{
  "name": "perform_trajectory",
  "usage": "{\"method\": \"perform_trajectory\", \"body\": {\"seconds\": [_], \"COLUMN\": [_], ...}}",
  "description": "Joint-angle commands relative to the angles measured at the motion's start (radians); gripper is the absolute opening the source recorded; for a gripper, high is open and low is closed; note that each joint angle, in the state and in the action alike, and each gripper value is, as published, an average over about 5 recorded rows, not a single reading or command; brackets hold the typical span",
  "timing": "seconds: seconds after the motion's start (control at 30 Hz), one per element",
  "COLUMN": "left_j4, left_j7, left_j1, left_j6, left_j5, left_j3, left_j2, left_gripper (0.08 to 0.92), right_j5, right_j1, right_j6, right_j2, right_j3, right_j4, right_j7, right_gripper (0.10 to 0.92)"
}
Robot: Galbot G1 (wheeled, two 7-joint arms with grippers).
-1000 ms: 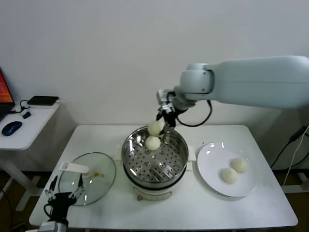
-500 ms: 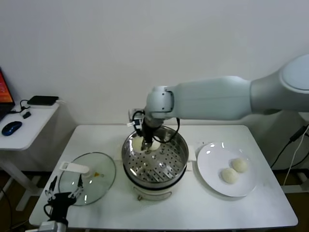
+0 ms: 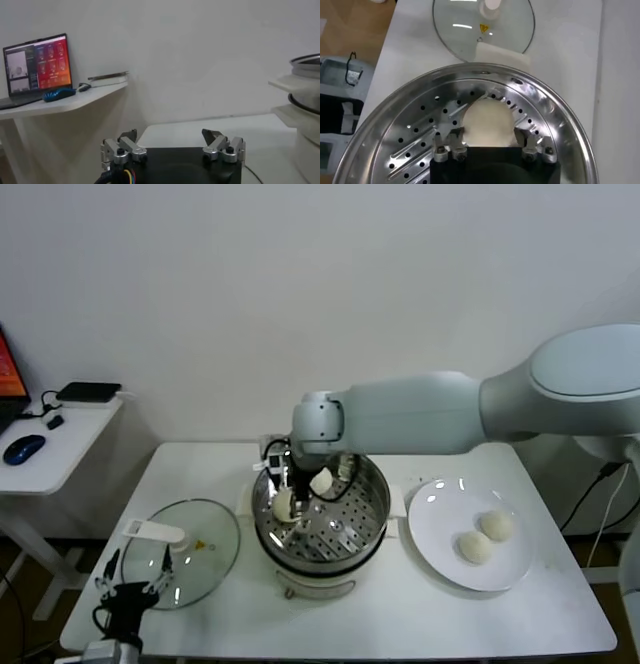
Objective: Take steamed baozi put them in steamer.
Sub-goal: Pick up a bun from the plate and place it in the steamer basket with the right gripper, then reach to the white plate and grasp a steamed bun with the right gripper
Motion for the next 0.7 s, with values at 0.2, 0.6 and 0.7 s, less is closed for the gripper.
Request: {"method": "perform_trajectory", "body": {"seconds": [0.2,0.6,0.7], "left_j4": [-0.018,-0.017,-0.015], "left_j7": [0.002,0.003,0.003], "left_j1": [0.012,0.016,0.016], "left_j6": [0.006,0.005,0.004], "left_j5": [0.005,0.022,0.029], "left_j3": [-0.002,0.0,0.003], "left_j2": [-0.019,-0.032,-0.04], "left_gripper": [0.823,0.823,0.823], "right_j5": [0.001,-0.262,-0.336], "right_j1": [0.16,0.44,0.405], "right_j6": [0.067,0.45,0.462], "right_j2": [-0.159,-0.547,-0.61], "right_j3": [-0.035,-0.395,-0.433], "right_j4": [0.074,0.139,0.139], "right_j7": [-0.134,-0.458,-0.453], "right_gripper": [0.822,0.823,0.823]}}
